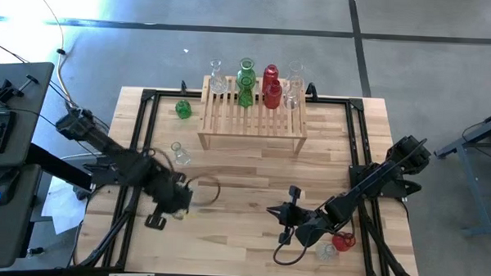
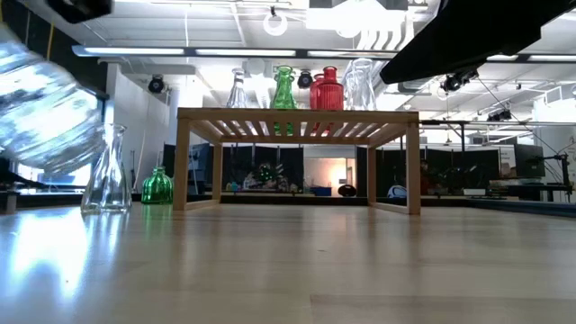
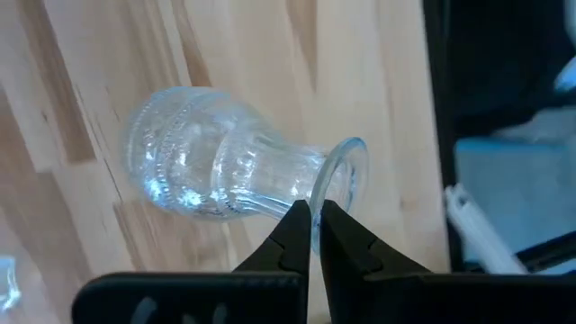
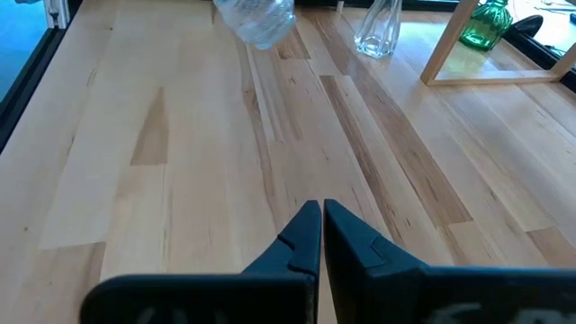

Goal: Sort vases onto shelf
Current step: Put the transparent vase on the shelf aligned with the other transparent vase

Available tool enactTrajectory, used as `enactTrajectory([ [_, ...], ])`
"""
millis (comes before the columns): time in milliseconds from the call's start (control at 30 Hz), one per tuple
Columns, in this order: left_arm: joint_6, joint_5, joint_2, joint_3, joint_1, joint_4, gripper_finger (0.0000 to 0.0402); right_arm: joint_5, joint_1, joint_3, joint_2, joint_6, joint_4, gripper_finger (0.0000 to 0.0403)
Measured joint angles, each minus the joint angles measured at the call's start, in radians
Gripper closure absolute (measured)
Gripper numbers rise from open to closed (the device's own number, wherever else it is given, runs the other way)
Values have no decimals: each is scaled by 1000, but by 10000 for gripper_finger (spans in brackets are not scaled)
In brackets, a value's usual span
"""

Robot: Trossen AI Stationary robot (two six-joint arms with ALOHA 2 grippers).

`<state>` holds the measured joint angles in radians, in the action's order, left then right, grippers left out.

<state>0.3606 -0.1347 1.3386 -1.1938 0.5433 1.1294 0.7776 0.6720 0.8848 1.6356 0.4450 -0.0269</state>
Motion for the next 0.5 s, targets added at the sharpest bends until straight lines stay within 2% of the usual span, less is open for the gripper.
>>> enactTrajectory([
  [267,-112,-236,-39,45,-296,-98,401,-1,-25,0,0,0,0,403],
  [500,-212,-386,-23,76,-501,-115,401,-2,-26,0,0,0,-1,403],
])
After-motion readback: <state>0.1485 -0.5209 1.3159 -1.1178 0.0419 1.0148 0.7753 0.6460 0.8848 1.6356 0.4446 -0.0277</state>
